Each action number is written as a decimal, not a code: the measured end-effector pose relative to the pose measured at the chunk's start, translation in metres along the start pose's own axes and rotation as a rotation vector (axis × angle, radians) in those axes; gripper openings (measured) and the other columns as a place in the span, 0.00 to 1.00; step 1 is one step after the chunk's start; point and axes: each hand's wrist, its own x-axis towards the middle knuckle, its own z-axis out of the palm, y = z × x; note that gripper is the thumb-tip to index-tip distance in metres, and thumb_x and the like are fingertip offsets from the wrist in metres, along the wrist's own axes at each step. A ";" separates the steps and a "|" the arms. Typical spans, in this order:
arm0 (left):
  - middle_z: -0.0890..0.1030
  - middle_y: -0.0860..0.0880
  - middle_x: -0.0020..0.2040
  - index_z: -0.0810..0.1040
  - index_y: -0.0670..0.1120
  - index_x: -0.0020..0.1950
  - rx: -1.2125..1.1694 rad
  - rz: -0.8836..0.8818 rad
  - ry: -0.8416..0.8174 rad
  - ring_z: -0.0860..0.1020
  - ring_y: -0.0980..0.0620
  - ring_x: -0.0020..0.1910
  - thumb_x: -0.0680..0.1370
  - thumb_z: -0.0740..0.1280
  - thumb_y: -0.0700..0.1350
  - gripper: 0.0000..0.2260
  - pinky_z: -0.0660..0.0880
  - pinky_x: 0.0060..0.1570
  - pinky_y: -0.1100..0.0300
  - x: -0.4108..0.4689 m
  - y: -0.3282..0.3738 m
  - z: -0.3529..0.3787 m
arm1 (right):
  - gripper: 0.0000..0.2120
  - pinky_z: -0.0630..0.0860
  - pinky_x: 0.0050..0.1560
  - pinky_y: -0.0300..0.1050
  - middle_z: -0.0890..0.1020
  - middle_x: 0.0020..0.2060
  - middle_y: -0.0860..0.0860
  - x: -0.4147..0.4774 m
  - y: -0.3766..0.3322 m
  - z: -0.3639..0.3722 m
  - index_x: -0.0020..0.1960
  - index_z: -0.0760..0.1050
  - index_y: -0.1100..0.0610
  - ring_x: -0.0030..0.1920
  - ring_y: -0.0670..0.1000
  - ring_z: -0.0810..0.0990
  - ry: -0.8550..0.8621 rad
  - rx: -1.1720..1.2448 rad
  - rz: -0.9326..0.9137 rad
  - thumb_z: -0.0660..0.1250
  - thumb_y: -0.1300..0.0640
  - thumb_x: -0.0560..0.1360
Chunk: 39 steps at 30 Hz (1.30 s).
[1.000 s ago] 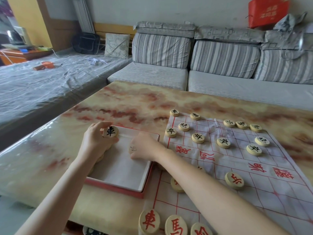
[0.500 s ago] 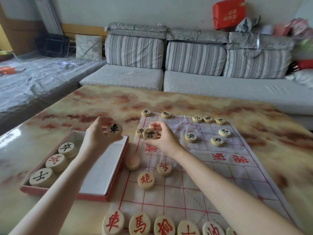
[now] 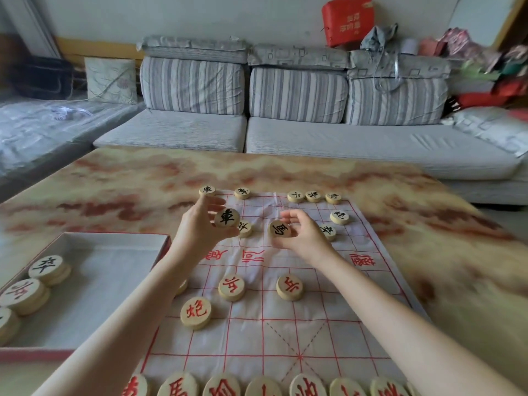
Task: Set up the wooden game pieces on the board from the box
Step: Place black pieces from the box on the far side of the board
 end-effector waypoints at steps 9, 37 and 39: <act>0.77 0.52 0.50 0.71 0.44 0.54 -0.014 0.020 -0.071 0.76 0.52 0.47 0.62 0.79 0.41 0.25 0.69 0.41 0.67 0.008 0.020 0.051 | 0.25 0.74 0.49 0.39 0.75 0.55 0.52 -0.008 0.035 -0.070 0.58 0.68 0.52 0.54 0.51 0.78 0.115 -0.017 0.089 0.75 0.63 0.65; 0.77 0.50 0.51 0.73 0.44 0.56 0.007 -0.064 0.035 0.76 0.50 0.50 0.62 0.78 0.39 0.26 0.71 0.51 0.58 0.076 -0.028 0.031 | 0.26 0.72 0.58 0.43 0.74 0.54 0.50 0.052 0.019 -0.026 0.58 0.69 0.52 0.55 0.51 0.76 0.044 -0.067 0.002 0.76 0.62 0.64; 0.78 0.49 0.52 0.73 0.44 0.56 0.003 -0.080 0.055 0.75 0.50 0.50 0.62 0.78 0.39 0.26 0.71 0.52 0.57 0.083 -0.039 0.024 | 0.27 0.71 0.55 0.41 0.74 0.54 0.50 0.067 0.013 -0.009 0.60 0.69 0.55 0.54 0.49 0.75 0.005 -0.081 -0.026 0.76 0.63 0.65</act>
